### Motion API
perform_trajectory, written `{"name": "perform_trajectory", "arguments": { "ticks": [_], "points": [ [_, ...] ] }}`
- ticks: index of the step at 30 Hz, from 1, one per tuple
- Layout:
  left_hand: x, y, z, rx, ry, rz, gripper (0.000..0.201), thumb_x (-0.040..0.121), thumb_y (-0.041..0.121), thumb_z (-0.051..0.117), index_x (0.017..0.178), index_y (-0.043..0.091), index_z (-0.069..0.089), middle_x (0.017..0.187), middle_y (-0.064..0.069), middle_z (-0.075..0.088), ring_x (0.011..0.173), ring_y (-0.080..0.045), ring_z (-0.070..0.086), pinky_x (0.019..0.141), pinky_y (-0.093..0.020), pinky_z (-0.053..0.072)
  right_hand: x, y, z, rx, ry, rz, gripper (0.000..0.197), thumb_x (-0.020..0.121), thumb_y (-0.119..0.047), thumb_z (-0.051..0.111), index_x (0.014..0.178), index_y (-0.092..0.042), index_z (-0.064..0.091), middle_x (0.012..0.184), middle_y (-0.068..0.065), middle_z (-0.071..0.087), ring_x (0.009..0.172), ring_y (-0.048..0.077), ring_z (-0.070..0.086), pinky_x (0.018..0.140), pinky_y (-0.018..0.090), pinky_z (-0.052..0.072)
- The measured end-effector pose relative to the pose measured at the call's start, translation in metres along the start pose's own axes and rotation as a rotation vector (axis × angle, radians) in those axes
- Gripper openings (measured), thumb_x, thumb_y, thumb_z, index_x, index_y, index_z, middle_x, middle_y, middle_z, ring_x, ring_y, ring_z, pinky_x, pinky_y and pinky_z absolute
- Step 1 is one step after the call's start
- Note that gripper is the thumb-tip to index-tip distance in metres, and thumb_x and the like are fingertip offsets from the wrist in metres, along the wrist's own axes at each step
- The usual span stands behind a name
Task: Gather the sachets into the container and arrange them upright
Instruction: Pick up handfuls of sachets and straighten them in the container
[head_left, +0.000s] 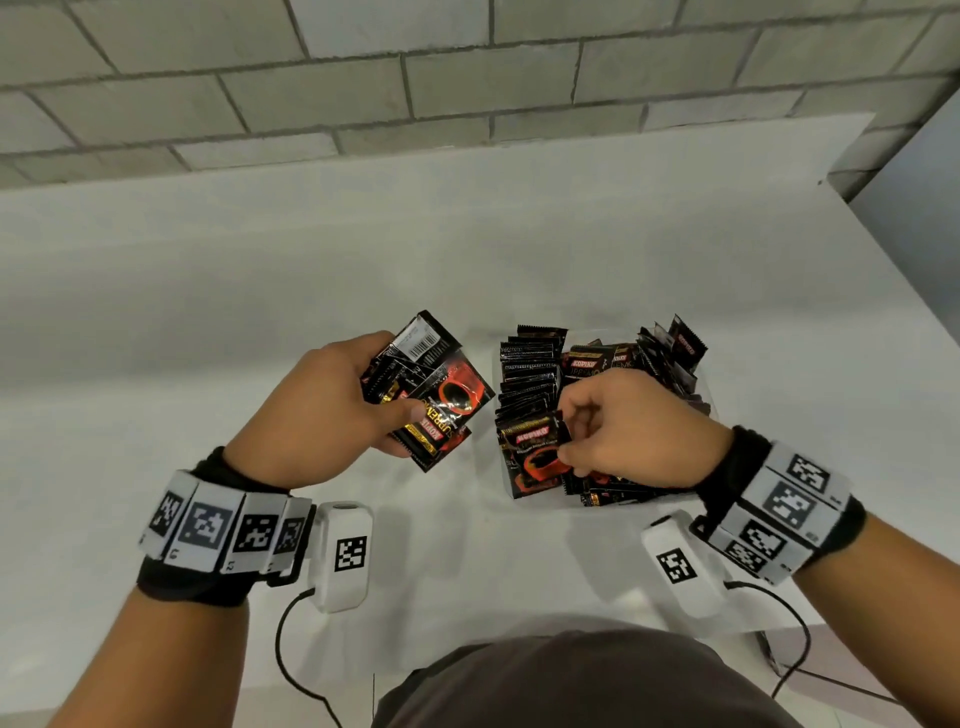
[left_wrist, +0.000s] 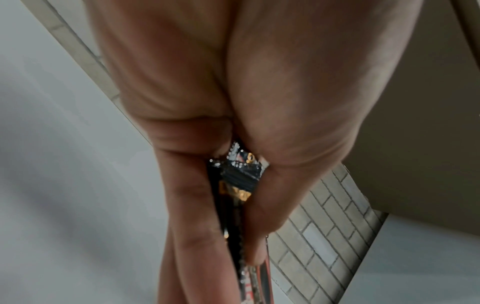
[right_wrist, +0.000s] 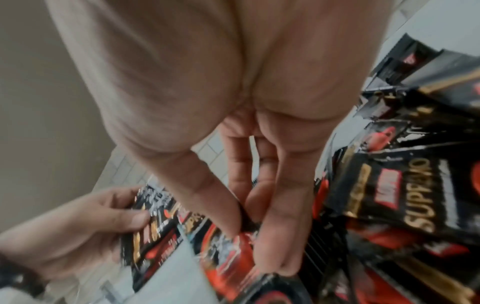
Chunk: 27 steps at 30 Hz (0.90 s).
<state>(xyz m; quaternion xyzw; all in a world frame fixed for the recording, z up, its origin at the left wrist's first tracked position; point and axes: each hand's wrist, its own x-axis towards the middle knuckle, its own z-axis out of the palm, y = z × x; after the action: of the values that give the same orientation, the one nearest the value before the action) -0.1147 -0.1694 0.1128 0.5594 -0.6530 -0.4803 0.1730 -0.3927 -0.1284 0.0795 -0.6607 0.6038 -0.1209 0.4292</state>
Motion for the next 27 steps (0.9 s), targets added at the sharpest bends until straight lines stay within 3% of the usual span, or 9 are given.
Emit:
{"name": "perform_trajectory", "arguments": {
  "ticks": [5, 8, 10, 12, 16, 20, 23, 25, 27],
  "points": [
    [-0.001, -0.001, 0.005, -0.010, -0.020, 0.010, 0.034, 0.090, 0.006, 0.076, 0.118, 0.024, 0.067, 0.095, 0.006, 0.079, 0.070, -0.023, 0.078, 0.069, -0.033, 0.064, 0.008, 0.007, 0.014, -0.190, -0.070, 0.020, 0.019, 0.075, -0.022, 0.087, 0.087, -0.019, 0.072, 0.070, -0.007, 0.073, 0.058, -0.001, 0.063, 0.057, 0.010, 0.044],
    [-0.001, -0.002, 0.006, -0.005, -0.023, 0.008, 0.034, 0.090, 0.006, 0.075, 0.118, 0.024, 0.067, 0.095, 0.007, 0.079, 0.069, -0.022, 0.078, 0.068, -0.030, 0.063, 0.009, 0.007, 0.020, -0.222, -0.064, 0.018, 0.027, 0.071, -0.022, 0.090, 0.081, -0.018, 0.066, 0.069, -0.005, 0.070, 0.051, 0.002, 0.059, 0.057, 0.024, 0.052],
    [-0.001, -0.002, 0.007, -0.007, -0.024, 0.009, 0.035, 0.090, 0.006, 0.075, 0.118, 0.024, 0.067, 0.095, 0.007, 0.079, 0.069, -0.022, 0.078, 0.068, -0.031, 0.064, 0.009, 0.008, 0.023, -0.169, -0.049, 0.030, 0.036, 0.068, -0.017, 0.092, 0.077, -0.018, 0.056, 0.067, -0.002, 0.068, 0.048, 0.012, 0.064, 0.054, 0.035, 0.058],
    [-0.001, -0.002, 0.008, -0.008, -0.029, 0.011, 0.035, 0.090, 0.006, 0.075, 0.119, 0.024, 0.067, 0.095, 0.007, 0.079, 0.069, -0.022, 0.078, 0.069, -0.032, 0.064, 0.009, 0.009, 0.024, -0.098, -0.040, 0.056, 0.043, 0.067, -0.014, 0.092, 0.078, -0.017, 0.050, 0.065, 0.004, 0.067, 0.048, 0.022, 0.068, 0.050, 0.044, 0.058],
    [-0.002, 0.001, 0.008, -0.016, -0.045, 0.021, 0.035, 0.090, 0.007, 0.076, 0.118, 0.024, 0.066, 0.095, 0.009, 0.079, 0.068, -0.020, 0.078, 0.067, -0.027, 0.062, 0.009, 0.008, 0.020, -0.058, -0.011, 0.067, 0.050, 0.067, -0.012, 0.092, 0.082, -0.016, 0.044, 0.067, 0.012, 0.070, 0.049, 0.027, 0.069, 0.049, 0.053, 0.056],
    [-0.001, 0.004, 0.008, -0.056, -0.068, 0.043, 0.036, 0.089, 0.007, 0.077, 0.119, 0.024, 0.066, 0.097, 0.007, 0.079, 0.072, -0.023, 0.078, 0.069, -0.030, 0.063, 0.004, 0.000, 0.005, 0.018, 0.050, -0.002, 0.041, 0.073, -0.021, 0.090, 0.082, -0.013, 0.050, 0.067, 0.010, 0.071, 0.051, 0.023, 0.070, 0.055, 0.050, 0.058],
    [-0.002, 0.009, 0.011, -0.101, -0.114, 0.065, 0.037, 0.089, 0.008, 0.077, 0.121, 0.023, 0.066, 0.100, 0.005, 0.079, 0.076, -0.024, 0.079, 0.072, -0.034, 0.064, -0.003, -0.016, -0.006, 0.234, 0.224, -0.097, 0.026, 0.082, -0.027, 0.083, 0.085, -0.013, 0.061, 0.071, 0.007, 0.070, 0.058, 0.026, 0.071, 0.056, 0.046, 0.061],
    [-0.003, 0.013, 0.015, -0.151, -0.150, 0.090, 0.039, 0.088, 0.005, 0.077, 0.123, 0.021, 0.067, 0.104, 0.002, 0.079, 0.083, -0.025, 0.079, 0.072, -0.038, 0.065, -0.005, -0.027, -0.009, 0.398, 0.303, -0.132, 0.021, 0.085, -0.028, 0.079, 0.092, -0.013, 0.067, 0.078, 0.008, 0.070, 0.063, 0.025, 0.070, 0.056, 0.043, 0.062],
    [-0.002, 0.017, 0.021, -0.208, -0.175, 0.106, 0.041, 0.087, 0.002, 0.076, 0.124, 0.020, 0.067, 0.106, -0.001, 0.078, 0.088, -0.024, 0.078, 0.071, -0.039, 0.065, -0.006, -0.031, -0.010, 0.431, 0.271, -0.147, 0.027, 0.081, -0.027, 0.082, 0.102, -0.017, 0.069, 0.082, 0.008, 0.069, 0.062, 0.021, 0.067, 0.054, 0.037, 0.060]
  ]
}}
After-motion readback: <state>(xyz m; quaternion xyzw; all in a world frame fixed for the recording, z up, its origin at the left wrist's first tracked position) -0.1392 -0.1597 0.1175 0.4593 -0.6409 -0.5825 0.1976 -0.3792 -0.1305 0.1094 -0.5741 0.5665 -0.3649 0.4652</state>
